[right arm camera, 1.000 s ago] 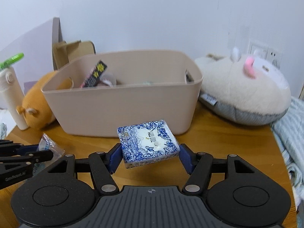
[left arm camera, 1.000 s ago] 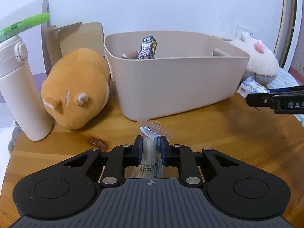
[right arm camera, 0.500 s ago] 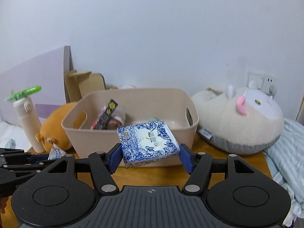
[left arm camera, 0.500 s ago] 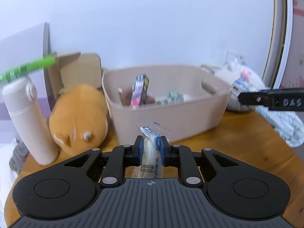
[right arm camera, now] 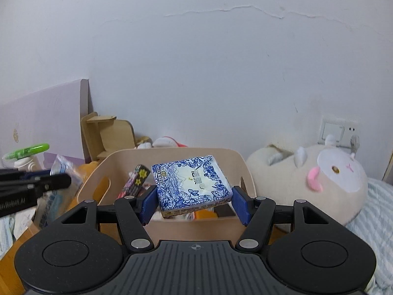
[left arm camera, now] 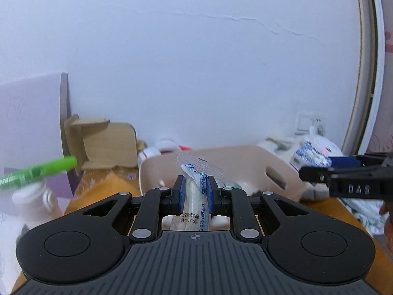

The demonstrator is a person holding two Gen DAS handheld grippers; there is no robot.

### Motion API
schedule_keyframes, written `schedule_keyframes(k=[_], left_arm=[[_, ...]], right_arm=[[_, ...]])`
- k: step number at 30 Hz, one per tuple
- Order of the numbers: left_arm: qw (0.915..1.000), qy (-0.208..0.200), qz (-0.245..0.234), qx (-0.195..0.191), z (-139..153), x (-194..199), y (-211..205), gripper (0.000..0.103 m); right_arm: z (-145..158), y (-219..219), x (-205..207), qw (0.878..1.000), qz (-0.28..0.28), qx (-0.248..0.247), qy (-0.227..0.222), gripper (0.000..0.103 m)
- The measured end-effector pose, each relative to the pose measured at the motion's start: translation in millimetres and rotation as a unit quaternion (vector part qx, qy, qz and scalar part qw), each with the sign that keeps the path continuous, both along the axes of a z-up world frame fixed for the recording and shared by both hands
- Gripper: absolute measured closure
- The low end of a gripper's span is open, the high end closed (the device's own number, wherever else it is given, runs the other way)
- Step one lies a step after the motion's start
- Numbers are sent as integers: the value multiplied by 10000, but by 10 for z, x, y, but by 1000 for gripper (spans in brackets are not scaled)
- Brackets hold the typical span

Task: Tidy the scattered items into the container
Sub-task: 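Carry the bread snack and tissue pack into the basket and release both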

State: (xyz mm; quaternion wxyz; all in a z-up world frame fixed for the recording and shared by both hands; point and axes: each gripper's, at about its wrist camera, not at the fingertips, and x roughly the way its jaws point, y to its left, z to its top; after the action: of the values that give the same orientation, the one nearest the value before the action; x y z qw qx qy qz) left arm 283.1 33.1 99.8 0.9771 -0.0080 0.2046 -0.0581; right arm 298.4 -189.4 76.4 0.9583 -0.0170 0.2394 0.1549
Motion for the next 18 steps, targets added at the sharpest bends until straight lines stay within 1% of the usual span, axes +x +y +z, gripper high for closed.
schedule_keyframes(k=[5,9,12,18], left_arm=[[9999,-13,94,76,77,307,-26,86],[9996,23,200,179,38,550,-79,86],[9993,166,253,208,-52,755,-113,86],[9981,427,364,262,-290,1096,-136,86]], right_arm=[[49,80,177,9999,-2,-104,-61,41],[33,150,376,9998,-22,-215,-33,41],[-52,190,559,9996,-41,-251,112,41],[-344,263,878,9986,-77,-291,424,41]])
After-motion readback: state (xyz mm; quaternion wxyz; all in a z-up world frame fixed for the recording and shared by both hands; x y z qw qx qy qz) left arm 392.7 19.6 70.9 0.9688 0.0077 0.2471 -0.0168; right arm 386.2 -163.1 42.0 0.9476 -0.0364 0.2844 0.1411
